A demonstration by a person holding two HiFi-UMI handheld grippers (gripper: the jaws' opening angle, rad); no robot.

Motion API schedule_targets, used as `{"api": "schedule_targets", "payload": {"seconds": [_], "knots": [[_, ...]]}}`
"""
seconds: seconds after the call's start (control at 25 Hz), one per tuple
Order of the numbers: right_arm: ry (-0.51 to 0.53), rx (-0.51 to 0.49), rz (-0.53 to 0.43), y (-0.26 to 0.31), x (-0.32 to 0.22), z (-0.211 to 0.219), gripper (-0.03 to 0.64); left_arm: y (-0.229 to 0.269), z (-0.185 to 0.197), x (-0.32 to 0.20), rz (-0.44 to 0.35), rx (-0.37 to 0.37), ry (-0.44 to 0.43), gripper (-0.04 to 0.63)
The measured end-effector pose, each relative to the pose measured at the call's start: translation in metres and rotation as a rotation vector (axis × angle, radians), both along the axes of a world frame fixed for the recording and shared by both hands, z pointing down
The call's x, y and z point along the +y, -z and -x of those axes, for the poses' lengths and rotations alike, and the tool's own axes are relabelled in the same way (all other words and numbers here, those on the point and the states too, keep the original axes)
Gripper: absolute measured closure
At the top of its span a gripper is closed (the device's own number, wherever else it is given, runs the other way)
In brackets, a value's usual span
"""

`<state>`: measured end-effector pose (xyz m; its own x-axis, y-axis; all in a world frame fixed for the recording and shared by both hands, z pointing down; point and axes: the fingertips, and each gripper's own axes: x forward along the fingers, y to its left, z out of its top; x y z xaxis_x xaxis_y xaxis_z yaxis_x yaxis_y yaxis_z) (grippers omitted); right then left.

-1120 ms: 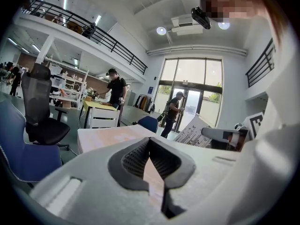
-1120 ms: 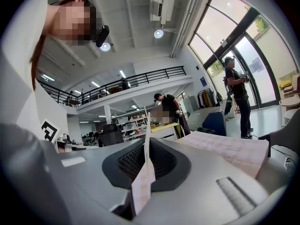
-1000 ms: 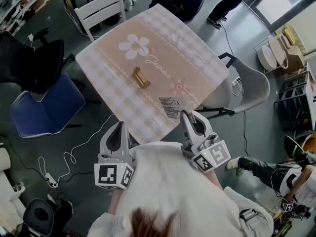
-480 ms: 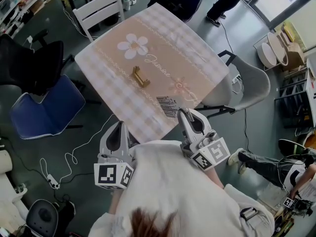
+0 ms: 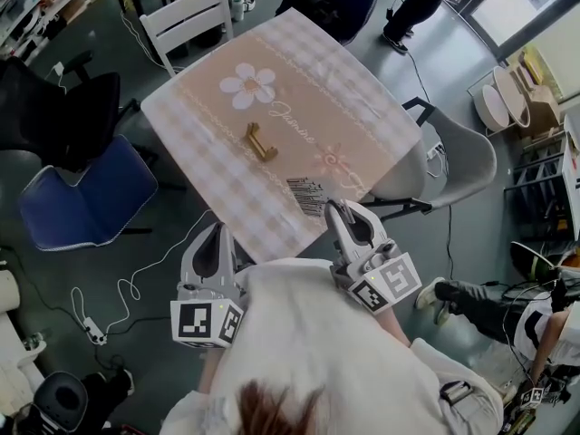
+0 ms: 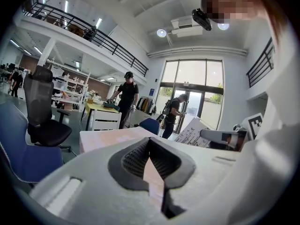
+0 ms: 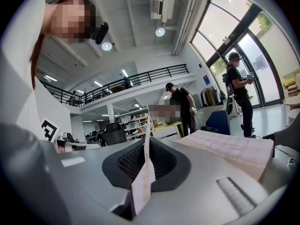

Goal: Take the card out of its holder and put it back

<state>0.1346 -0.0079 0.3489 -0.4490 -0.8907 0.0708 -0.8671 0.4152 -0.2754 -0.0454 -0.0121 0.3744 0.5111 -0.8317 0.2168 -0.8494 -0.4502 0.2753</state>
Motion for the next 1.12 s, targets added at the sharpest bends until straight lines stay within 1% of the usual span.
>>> {"api": "schedule_targets", "payload": {"seconds": [0.16, 0.48, 0.68, 0.88, 1.0, 1.12], "knots": [[-0.001, -0.002, 0.003, -0.0005, 0.0006, -0.0004, 0.603, 0.0009, 0.0003, 0.0013, -0.008, -0.013, -0.001, 0.595], [-0.016, -0.002, 0.004, -0.0001, -0.0009, -0.0038, 0.603, 0.0012, -0.0028, -0.0019, -0.003, -0.008, -0.008, 0.595], [-0.022, -0.001, 0.002, -0.0007, -0.0025, -0.0054, 0.603, 0.0044, -0.0046, -0.0056, -0.007, 0.018, 0.005, 0.595], [-0.020, 0.000, 0.003, -0.0017, -0.0043, -0.0056, 0.603, 0.0032, -0.0042, -0.0067, -0.009, 0.015, 0.006, 0.595], [-0.022, -0.001, 0.003, -0.0018, -0.0050, -0.0066, 0.603, -0.0012, -0.0035, -0.0054, -0.001, -0.006, -0.003, 0.595], [-0.027, -0.004, 0.003, -0.0015, -0.0057, -0.0084, 0.603, 0.0020, -0.0054, -0.0070, -0.005, 0.007, 0.005, 0.595]]}}
